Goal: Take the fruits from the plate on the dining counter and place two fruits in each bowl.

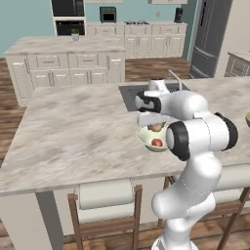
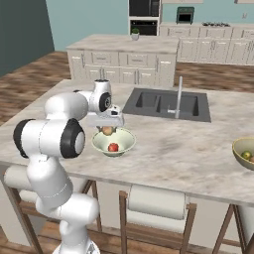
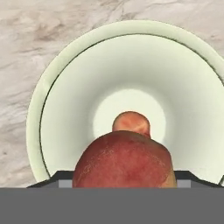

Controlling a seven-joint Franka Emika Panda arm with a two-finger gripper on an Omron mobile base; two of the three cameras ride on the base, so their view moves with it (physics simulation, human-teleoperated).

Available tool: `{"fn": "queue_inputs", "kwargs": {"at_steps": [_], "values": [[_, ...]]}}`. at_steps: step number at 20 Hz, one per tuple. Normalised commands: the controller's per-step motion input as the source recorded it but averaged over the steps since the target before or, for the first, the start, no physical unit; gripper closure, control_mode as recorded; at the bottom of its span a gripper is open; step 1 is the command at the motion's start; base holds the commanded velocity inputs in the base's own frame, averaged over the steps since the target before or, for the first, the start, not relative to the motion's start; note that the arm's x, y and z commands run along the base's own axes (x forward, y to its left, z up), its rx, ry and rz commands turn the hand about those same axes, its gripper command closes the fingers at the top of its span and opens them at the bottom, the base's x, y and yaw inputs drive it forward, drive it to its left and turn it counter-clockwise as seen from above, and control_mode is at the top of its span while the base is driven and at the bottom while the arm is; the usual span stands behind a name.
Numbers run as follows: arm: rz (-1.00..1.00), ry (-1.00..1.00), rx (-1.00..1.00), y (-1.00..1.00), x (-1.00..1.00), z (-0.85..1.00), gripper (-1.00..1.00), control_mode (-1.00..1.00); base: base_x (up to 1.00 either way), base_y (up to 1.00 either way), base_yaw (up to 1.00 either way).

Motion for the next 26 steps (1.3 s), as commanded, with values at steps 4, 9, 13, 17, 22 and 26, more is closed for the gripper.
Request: {"fn": "queue_inputs", "kwargs": {"at_steps": [4, 9, 13, 17, 22, 26], "values": [[0.01, 0.08, 0.03, -0.02, 0.0, -0.84, 1.0, -1.0, 0.0, 0.0, 0.0], [0.04, 0.0, 0.08, -0.1, 0.14, -0.74, 1.0, -1.0, 0.0, 0.0, 0.0], [0.06, -0.12, 0.08, -0.11, -0.02, -0.39, 1.0, -1.0, 0.0, 0.0, 0.0], [0.04, -0.27, 0.03, 0.0, -0.26, 0.02, 1.0, -1.0, 0.0, 0.0, 0.0], [0.01, -0.05, 0.0, 0.0, -0.1, 0.01, 1.0, -1.0, 0.0, 0.0, 0.0], [0.0, 0.0, 0.0, 0.0, 0.0, 0.01, -1.0, -1.0, 0.0, 0.0, 0.0]]}}
